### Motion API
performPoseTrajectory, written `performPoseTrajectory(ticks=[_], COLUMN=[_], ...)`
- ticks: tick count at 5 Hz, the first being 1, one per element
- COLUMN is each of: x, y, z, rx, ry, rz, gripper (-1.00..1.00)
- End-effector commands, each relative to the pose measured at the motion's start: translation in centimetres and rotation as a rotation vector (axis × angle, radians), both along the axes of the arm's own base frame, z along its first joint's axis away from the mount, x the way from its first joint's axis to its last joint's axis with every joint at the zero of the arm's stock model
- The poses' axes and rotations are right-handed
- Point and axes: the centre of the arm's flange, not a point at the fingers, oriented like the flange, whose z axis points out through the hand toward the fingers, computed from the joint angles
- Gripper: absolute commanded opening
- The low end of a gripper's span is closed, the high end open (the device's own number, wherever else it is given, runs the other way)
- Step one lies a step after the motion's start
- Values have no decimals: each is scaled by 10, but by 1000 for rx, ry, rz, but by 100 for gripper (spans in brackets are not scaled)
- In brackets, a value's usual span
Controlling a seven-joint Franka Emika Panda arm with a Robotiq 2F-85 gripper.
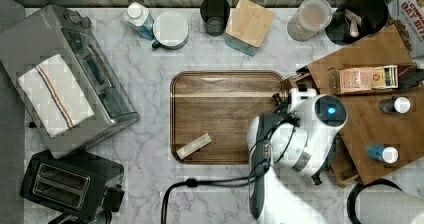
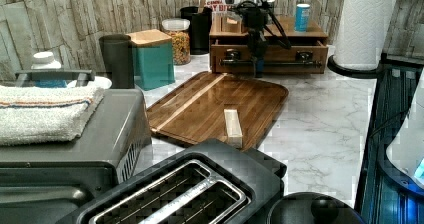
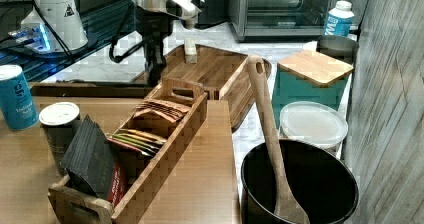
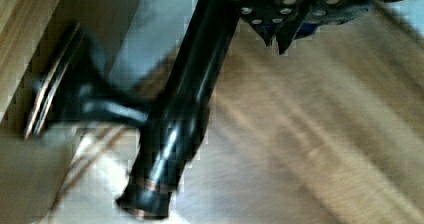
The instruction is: Close the drawer.
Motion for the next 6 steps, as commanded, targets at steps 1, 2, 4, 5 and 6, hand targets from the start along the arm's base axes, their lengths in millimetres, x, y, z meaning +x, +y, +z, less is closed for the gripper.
performPoseTrajectory(ticks=[1, 2, 4, 5, 6], x=[53, 53, 53, 53, 53], y=[-168, -168, -168, -168, -168], z=[149, 149, 149, 149, 149], rx=[-286, -286, -286, -286, -286], ry=[-290, -290, -290, -290, -290], rz=[-138, -138, -137, -138, -138], gripper=[-100, -100, -100, -100, -100])
